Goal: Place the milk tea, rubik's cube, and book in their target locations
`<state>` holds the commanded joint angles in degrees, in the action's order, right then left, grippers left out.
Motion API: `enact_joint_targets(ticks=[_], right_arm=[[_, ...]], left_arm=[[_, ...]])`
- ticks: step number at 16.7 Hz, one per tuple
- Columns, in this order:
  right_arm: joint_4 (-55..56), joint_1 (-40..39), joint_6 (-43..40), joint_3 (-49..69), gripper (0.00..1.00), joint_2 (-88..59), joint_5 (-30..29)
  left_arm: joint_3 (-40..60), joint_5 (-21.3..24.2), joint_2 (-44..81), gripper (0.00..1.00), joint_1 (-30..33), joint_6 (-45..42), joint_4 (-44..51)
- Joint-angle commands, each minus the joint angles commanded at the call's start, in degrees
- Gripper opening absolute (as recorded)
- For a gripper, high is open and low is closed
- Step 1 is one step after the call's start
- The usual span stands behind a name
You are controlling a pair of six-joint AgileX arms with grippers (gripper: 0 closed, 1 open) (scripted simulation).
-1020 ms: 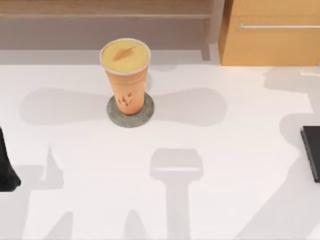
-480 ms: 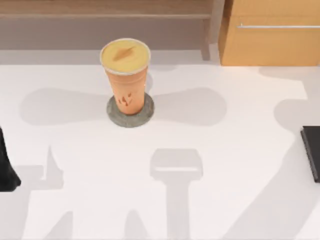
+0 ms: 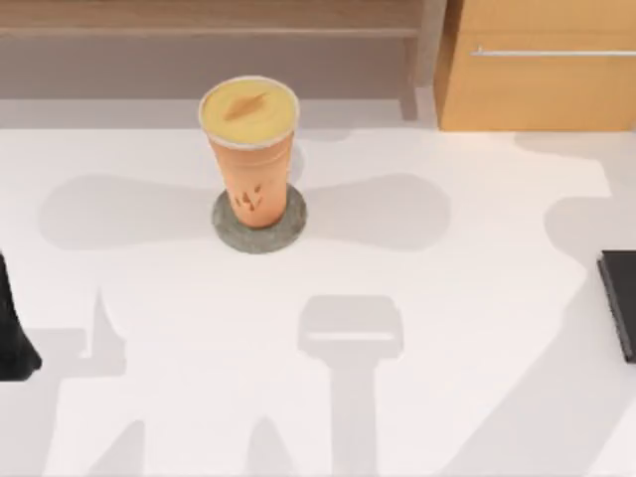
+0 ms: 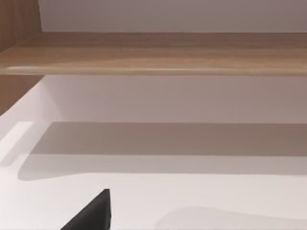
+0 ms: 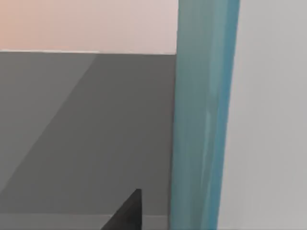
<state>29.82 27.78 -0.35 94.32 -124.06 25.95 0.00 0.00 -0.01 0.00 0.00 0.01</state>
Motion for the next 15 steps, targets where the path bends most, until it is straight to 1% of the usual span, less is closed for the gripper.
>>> enact_joint_targets(ticks=[8, 9, 15], right_arm=[[0.0, 0.0, 0.0, 0.0, 0.02, 0.0, 0.0], [0.0, 0.0, 0.0, 0.0, 0.0, 0.0, 0.0], [0.0, 0.0, 0.0, 0.0, 0.0, 0.0, 0.0]], left_arm=[[0.0, 0.0, 0.0, 1.0, 0.0, 0.0, 0.0], [0.0, 0.0, 0.0, 1.0, 0.0, 0.0, 0.0], [0.0, 0.0, 0.0, 1.0, 0.0, 0.0, 0.0]])
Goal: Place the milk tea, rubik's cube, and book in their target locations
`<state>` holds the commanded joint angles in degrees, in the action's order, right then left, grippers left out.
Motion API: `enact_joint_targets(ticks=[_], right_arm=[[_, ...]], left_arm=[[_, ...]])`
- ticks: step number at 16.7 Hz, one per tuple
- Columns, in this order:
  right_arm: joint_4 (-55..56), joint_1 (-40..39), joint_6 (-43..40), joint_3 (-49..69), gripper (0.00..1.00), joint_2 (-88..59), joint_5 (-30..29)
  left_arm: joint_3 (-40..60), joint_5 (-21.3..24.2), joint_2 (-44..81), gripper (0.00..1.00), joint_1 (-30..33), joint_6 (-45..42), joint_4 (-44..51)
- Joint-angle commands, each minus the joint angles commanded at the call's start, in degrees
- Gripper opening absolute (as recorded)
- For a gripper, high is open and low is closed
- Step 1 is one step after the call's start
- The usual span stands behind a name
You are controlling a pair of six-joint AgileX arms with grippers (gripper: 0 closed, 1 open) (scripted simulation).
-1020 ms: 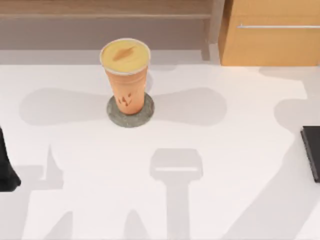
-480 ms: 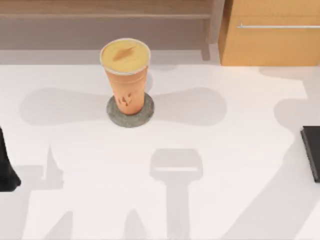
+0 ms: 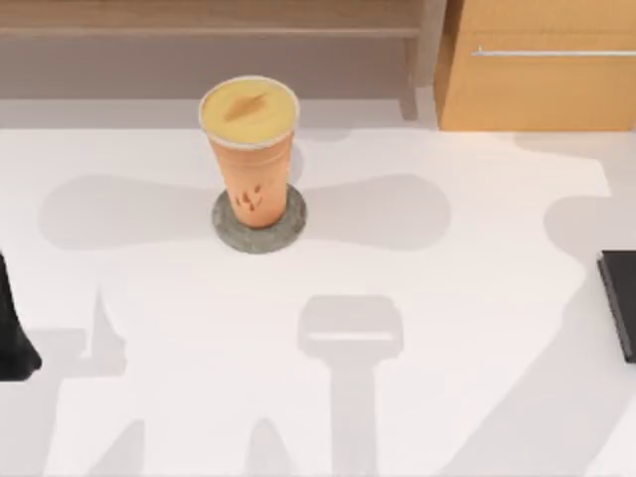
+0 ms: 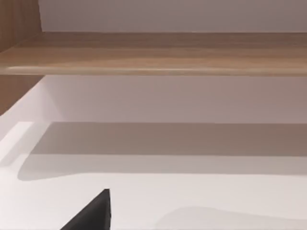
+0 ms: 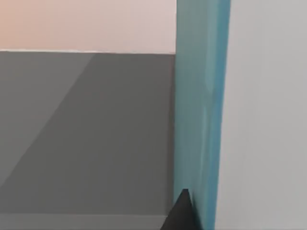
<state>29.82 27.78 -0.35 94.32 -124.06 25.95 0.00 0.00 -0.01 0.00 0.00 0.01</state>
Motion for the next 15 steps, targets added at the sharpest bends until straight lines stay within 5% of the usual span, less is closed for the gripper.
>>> enact_joint_targets(ticks=[15], right_arm=[[0.2, 1.5, 1.5, -1.7, 0.0, 4.2, 0.7]], left_arm=[[0.0, 0.0, 0.0, 1.0, 0.0, 0.0, 0.0]])
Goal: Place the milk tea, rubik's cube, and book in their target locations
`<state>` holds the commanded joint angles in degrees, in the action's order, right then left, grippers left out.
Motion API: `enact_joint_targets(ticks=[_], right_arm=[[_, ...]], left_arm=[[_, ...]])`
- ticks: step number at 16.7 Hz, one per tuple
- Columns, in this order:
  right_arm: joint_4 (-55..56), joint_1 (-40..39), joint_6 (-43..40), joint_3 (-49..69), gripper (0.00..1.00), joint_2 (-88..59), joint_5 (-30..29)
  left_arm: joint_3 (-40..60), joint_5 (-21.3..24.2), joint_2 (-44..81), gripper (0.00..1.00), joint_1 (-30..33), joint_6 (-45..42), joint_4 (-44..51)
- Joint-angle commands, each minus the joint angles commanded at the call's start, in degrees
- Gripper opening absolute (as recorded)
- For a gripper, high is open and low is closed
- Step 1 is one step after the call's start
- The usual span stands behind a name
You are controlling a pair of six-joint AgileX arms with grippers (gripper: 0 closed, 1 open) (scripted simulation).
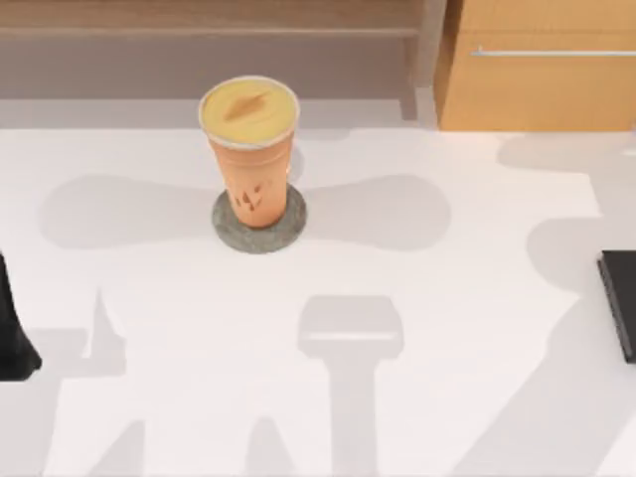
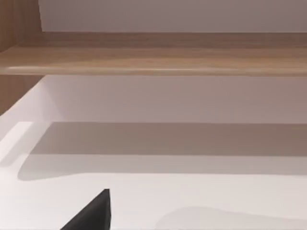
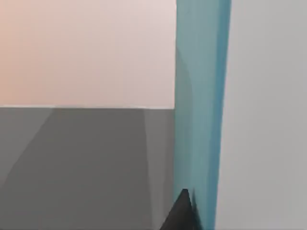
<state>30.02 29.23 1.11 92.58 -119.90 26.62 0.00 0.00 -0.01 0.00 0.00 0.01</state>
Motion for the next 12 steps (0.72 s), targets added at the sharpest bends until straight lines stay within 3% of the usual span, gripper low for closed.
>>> enact_joint_targets(ticks=[8, 12], right_arm=[[-0.9, -0.4, -0.6, -0.2, 0.0, -0.8, -0.2], [0.4, -0.7, 7.8, -5.2, 0.0, 6.7, -2.3]], left_arm=[[0.0, 0.0, 0.0, 1.0, 0.0, 0.0, 0.0], [0.0, 0.0, 0.0, 1.0, 0.0, 0.0, 0.0]])
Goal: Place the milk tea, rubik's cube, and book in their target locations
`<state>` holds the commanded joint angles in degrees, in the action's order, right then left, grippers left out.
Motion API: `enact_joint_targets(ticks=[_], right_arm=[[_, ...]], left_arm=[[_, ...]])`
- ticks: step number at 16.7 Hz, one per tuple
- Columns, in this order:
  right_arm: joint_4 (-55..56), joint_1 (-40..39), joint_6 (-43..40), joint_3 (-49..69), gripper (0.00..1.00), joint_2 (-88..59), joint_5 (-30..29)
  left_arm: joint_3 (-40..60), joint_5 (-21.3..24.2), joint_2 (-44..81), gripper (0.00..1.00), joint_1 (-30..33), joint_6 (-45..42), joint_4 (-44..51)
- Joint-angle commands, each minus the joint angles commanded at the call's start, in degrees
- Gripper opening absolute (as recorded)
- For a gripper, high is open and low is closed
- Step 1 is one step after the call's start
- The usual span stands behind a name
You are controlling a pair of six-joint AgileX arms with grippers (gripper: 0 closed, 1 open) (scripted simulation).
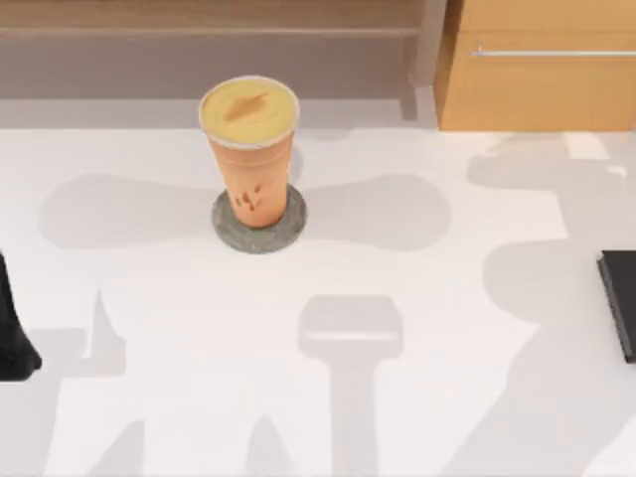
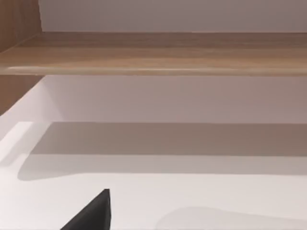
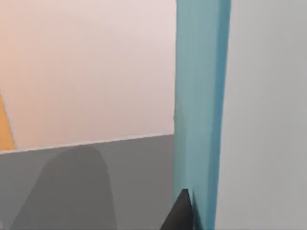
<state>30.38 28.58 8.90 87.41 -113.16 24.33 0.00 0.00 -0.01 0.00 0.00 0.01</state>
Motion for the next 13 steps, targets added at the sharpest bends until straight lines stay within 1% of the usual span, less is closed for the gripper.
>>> enact_joint_targets(ticks=[2, 5, 10, 13], right_arm=[[1.2, -0.8, 7.7, -5.4, 0.0, 6.1, -1.5], [3.3, -2.7, 22.8, -17.7, 0.0, 16.3, -3.8], [7.8, -6.5, 49.5, -45.3, 0.0, 31.1, -7.6], [9.8, -8.7, 61.8, -62.1, 0.0, 35.6, -9.5]], left_arm=[[0.0, 0.0, 0.0, 1.0, 0.0, 0.0, 0.0], [0.0, 0.0, 0.0, 1.0, 0.0, 0.0, 0.0], [0.0, 0.0, 0.0, 1.0, 0.0, 0.0, 0.0], [0.0, 0.0, 0.0, 1.0, 0.0, 0.0, 0.0]])
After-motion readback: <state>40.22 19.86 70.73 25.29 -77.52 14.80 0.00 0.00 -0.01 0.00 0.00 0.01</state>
